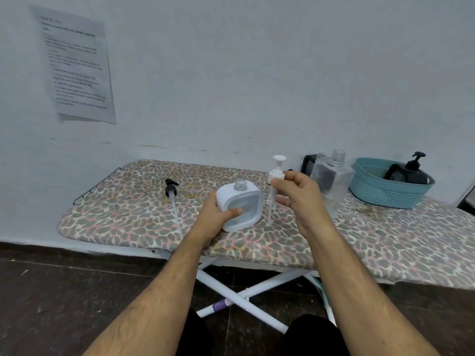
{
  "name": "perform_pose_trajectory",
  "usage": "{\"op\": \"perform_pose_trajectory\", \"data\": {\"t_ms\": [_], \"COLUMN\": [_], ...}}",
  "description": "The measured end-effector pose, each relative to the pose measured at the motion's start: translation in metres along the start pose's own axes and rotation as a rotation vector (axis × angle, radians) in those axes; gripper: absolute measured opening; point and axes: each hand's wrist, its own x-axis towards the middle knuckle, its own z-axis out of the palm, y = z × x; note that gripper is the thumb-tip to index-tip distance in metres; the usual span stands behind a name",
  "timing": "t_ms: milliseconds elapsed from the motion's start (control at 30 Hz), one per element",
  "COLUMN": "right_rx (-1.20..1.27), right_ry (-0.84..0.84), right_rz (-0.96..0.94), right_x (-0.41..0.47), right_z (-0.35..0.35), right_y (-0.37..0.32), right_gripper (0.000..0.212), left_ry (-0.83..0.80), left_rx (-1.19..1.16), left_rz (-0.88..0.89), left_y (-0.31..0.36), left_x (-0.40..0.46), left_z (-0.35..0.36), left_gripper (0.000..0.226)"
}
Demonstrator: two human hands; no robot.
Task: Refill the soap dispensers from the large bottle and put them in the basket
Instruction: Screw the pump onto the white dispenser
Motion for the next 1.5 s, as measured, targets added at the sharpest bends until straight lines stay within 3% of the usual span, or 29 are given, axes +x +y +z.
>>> {"op": "perform_pose_trajectory", "data": {"t_ms": [133,300,633,800,1267,1500], "right_rx": [0.038,0.084,-0.001,-0.136,-0.332,-0.378], "right_ry": [0.036,0.133,0.15,0.082,-0.088,-0.092], "right_rz": [-0.062,-0.179,-0.348,-0.306,-0.257,-0.236], "right_x": [0.001,0.009,0.035,0.038,0.04,0.039], "right_z": [0.01,0.023,0.052,0.057,0.057,0.054], "right_y": [-0.016,-0.029,-0.013,0.012,0.035,0.047], "right_gripper": [0.017,0.016,0.016,0.031,0.023,0.024], "left_ry": [-0.138,-0.182,-0.205,-0.202,-0.203,-0.191], "left_rx": [-0.047,-0.057,-0.109,-0.111,-0.119,-0.127], "left_rz": [-0.053,-0.078,-0.042,-0.031,-0.047,-0.054], "left_y": [0.006,0.005,0.003,0.005,0.0,0.001], "left_x": [-0.002,-0.002,-0.003,-0.001,-0.002,-0.001], "left_z": [-0.007,-0.008,-0.009,-0.009,-0.01,-0.01], "left_gripper": [0.077,0.08,0.064,0.065,0.067,0.071]}}
